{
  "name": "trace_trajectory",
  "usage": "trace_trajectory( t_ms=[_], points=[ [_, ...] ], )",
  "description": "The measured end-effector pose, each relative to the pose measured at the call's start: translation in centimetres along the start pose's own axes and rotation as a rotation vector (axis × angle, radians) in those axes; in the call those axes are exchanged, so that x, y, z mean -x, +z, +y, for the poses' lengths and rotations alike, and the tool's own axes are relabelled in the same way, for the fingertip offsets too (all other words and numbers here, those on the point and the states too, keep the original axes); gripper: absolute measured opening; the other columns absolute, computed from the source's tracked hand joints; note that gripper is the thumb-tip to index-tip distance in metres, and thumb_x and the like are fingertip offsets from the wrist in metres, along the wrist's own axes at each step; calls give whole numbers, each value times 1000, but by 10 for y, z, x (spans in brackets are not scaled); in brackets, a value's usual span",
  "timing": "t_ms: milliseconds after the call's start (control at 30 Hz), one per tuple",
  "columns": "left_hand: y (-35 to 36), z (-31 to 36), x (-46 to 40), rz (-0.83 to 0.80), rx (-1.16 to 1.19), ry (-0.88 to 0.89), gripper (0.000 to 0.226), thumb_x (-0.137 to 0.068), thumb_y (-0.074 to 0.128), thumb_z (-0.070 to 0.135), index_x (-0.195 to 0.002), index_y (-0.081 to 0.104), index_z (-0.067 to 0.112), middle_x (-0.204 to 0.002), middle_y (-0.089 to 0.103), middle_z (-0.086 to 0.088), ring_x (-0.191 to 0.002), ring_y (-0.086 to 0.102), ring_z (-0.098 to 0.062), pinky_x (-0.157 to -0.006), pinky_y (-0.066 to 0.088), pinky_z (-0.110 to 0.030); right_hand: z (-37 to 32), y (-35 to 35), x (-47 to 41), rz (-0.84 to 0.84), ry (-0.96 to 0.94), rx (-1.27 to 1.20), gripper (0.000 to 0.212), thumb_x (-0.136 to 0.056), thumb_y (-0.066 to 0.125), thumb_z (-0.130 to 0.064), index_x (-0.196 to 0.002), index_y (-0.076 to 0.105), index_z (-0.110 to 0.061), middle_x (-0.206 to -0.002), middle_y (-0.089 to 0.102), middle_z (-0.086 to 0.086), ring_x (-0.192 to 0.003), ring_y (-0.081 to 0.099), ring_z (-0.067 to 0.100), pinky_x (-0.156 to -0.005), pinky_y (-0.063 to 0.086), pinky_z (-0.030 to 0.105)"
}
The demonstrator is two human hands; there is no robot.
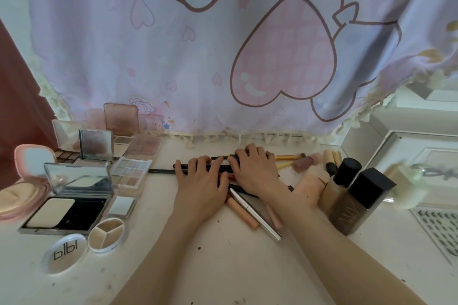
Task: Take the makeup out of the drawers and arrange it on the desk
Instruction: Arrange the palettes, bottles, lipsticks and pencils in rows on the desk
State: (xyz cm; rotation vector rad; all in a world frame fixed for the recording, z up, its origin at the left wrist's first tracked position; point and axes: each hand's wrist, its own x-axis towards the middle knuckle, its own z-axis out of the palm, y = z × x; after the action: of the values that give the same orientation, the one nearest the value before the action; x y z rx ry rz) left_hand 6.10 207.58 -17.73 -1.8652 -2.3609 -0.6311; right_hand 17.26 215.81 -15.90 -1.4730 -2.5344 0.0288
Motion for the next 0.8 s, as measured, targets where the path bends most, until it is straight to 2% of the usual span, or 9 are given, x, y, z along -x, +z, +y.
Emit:
trace_trajectory(
  t_ms=[167, 233, 333, 433, 600, 700, 800],
  points=[
    [-3, 5, 14, 16, 42, 6, 36, -94, 31, 34, -127, 40, 25, -140, 32, 1, -131, 22, -17, -113, 1, -48, 1, -9, 17, -2, -61, -39, 40, -97, 29, -41, -119, 54, -19, -125, 51, 5, -113, 46, 26, -95, 31, 37],
    [-5, 6, 18, 8, 73, 8, 34, -94, 31, 33, -126, 39, 22, -144, 29, 3, -134, 20, -14, -114, -1, -47, 3, -10, 24, 9, -69, -63, 39, -97, 30, -41, -118, 55, -20, -124, 52, 4, -112, 47, 25, -96, 31, 35],
    [-8, 8, 23, -27, 129, 11, 38, -95, 30, 33, -131, 34, 23, -139, 36, 8, -133, 22, -10, -114, -3, -47, 4, -11, 34, 35, -80, -74, 38, -98, 31, -40, -119, 55, -20, -124, 54, 3, -112, 48, 24, -95, 32, 34],
    [-9, 9, 29, -45, 40, 53, 43, -97, 25, 34, -139, 28, 23, -139, 36, 8, -132, 24, -10, -114, 0, -48, 6, -13, 41, 38, -105, -93, 37, -98, 31, -39, -121, 53, -20, -123, 54, 3, -111, 48, 22, -94, 33, 32],
    [-11, 14, 42, -55, -17, 79, 43, -97, 22, 33, -138, 31, 23, -137, 35, 6, -130, 27, -12, -112, 1, -51, 9, -14, 52, 38, -126, -110, 37, -98, 33, -39, -121, 53, -19, -123, 53, 3, -111, 47, 22, -95, 32, 32],
    [-11, 15, 48, -61, -38, 88, 43, -97, 20, 33, -138, 30, 23, -138, 34, 7, -130, 26, -11, -112, 1, -51, 10, -14, 56, 21, -135, -117, 37, -99, 32, -38, -124, 51, -19, -127, 52, 3, -115, 46, 22, -101, 27, 33],
    [-13, 15, 49, -70, -30, 88, 44, -97, 19, 35, -140, 27, 24, -140, 32, 9, -133, 22, -10, -112, 0, -52, 11, -17, 58, -33, -181, -93, 39, -101, 27, -32, -132, 44, -18, -138, 46, 0, -128, 38, 17, -113, 12, 39]
  ],
)
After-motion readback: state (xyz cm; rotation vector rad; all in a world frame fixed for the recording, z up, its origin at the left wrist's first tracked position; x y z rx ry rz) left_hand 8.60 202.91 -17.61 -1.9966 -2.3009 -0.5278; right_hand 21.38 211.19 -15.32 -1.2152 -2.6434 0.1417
